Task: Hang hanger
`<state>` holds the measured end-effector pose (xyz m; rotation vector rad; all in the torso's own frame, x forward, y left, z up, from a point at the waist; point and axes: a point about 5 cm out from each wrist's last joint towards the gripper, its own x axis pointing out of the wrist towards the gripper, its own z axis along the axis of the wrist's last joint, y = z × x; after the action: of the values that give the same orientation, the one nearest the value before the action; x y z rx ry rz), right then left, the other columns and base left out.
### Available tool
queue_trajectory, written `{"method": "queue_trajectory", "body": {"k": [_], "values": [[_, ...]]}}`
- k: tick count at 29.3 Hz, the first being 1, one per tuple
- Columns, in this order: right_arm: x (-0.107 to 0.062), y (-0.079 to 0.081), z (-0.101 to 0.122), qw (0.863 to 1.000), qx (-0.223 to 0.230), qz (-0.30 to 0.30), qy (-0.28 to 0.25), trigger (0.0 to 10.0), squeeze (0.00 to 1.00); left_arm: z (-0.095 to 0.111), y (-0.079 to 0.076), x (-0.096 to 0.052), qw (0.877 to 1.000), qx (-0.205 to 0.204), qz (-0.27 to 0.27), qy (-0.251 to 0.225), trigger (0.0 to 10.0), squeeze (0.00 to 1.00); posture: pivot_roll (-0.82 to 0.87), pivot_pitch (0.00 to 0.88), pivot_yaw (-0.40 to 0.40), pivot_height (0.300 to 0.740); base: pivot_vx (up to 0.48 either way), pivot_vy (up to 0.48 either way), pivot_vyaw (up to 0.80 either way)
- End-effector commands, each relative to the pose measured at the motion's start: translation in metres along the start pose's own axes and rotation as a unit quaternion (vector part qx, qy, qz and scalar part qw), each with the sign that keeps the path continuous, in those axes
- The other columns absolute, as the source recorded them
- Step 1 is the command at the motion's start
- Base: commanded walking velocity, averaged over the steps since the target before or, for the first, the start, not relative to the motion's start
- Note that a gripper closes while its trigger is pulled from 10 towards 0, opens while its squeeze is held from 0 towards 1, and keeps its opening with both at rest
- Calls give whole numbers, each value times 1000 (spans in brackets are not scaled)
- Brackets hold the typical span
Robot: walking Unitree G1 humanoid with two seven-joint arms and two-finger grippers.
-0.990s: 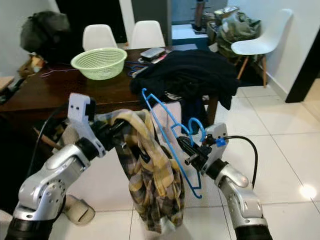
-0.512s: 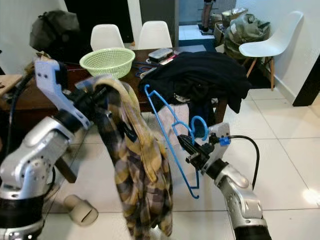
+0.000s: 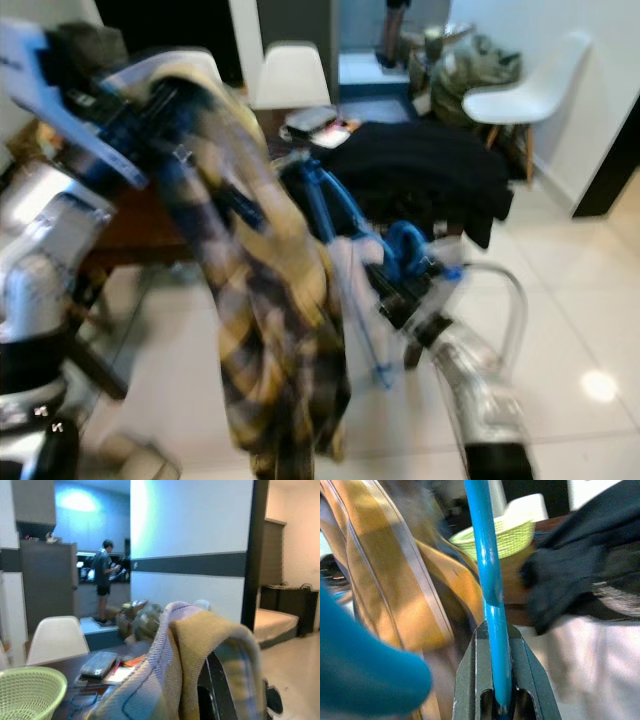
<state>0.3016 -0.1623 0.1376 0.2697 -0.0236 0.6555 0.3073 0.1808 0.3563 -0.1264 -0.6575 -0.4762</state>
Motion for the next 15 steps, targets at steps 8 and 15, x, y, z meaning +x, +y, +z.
{"method": "queue_trajectory", "body": {"k": [8,15], "values": [[-5,-3,-2,1000,11,-11,1,10000,0,42,-15,22,994,26,-52,-91,10000,0,-107,0,24,740,480,0,0],[-5,-3,-4,1000,16,-14,1,10000,0,63,-15,34,988,58,-77,-120,10000,0,-105,0,25,740,480,0,0]]}}
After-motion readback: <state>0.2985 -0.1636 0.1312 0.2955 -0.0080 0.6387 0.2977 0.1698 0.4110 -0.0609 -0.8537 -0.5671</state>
